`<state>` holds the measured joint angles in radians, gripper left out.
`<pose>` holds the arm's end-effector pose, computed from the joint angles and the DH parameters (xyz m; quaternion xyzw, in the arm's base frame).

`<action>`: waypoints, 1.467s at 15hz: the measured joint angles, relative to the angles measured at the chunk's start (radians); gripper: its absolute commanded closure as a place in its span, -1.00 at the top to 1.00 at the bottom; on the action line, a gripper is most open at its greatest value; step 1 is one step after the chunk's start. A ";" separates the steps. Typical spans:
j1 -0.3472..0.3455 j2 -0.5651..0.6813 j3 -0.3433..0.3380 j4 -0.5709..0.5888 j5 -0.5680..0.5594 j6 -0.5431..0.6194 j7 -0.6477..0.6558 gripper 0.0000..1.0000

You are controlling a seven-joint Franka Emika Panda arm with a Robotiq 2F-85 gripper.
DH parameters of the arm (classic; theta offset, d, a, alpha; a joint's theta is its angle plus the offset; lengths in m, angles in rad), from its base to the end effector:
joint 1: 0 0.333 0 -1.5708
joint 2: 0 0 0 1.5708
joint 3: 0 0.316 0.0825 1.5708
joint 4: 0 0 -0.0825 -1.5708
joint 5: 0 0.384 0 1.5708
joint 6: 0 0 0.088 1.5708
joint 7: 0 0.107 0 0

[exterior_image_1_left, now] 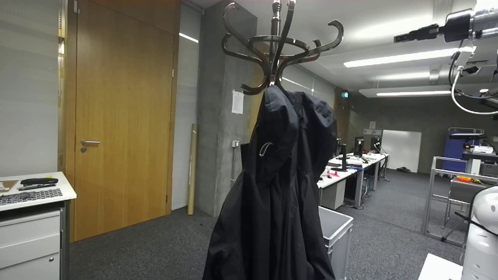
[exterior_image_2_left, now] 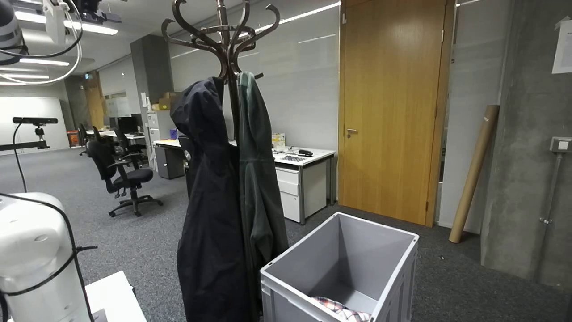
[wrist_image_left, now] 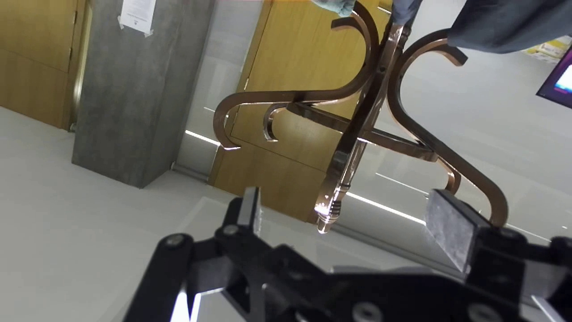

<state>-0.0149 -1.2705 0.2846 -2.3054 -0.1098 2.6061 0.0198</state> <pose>0.1133 0.1517 0.8389 0.6933 0.1267 0.6997 0.1169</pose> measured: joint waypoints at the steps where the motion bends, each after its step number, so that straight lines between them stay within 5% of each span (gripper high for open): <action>1: 0.010 -0.018 -0.009 -0.021 -0.002 -0.003 -0.012 1.00; 12: 0.072 -0.043 -0.080 -0.149 -0.001 -0.086 -0.050 1.00; 22: 0.235 0.040 -0.084 -0.231 0.053 -0.170 -0.050 1.00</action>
<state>0.2198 -1.2309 0.2010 -2.5359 -0.0569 2.4365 -0.0299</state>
